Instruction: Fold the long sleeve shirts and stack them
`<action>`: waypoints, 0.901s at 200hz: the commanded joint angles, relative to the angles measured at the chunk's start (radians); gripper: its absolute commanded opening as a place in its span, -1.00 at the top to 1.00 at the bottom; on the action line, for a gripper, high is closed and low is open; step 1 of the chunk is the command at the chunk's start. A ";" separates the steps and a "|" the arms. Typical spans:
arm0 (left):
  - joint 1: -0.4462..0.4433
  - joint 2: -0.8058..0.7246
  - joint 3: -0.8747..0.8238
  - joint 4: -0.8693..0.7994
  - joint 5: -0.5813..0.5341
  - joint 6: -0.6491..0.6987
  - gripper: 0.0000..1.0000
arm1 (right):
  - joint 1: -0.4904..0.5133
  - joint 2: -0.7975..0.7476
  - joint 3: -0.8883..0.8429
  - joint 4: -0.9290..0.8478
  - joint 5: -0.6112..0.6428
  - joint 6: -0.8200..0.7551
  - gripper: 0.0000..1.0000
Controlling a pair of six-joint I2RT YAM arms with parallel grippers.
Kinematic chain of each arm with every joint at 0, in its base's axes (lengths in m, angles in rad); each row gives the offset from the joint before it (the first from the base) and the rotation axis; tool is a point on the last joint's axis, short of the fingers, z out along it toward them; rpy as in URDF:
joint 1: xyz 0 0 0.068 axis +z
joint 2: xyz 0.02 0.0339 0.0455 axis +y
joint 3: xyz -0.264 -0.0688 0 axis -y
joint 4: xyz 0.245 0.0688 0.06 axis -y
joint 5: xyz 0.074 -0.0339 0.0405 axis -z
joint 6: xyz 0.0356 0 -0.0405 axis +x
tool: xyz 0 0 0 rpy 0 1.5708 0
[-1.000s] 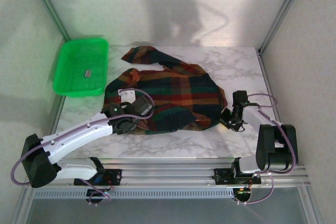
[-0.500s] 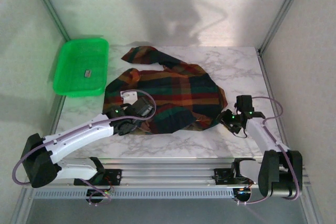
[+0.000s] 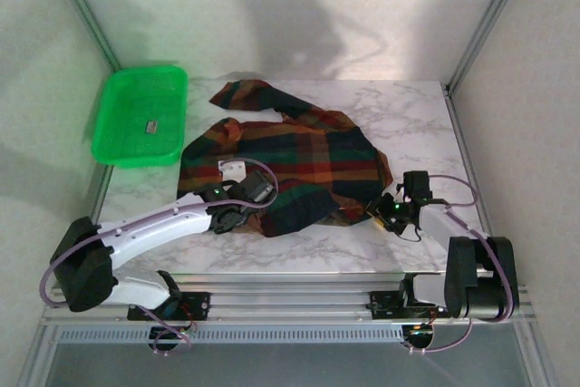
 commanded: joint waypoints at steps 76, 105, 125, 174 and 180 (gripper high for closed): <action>0.047 0.139 -0.053 0.025 -0.035 -0.034 1.00 | -0.004 0.040 0.065 -0.137 0.164 0.019 1.00; 0.059 0.138 -0.065 0.033 -0.035 -0.028 1.00 | -0.005 0.002 0.059 -0.186 0.222 0.035 1.00; 0.074 0.130 -0.075 0.037 -0.031 -0.021 1.00 | -0.006 -0.019 0.061 -0.218 0.269 0.045 1.00; 0.084 0.112 -0.072 0.046 -0.016 0.017 1.00 | -0.009 -0.025 0.071 -0.260 0.277 0.046 0.96; 0.082 0.105 -0.070 0.051 -0.011 0.023 1.00 | -0.008 -0.035 0.075 -0.271 0.276 0.044 0.87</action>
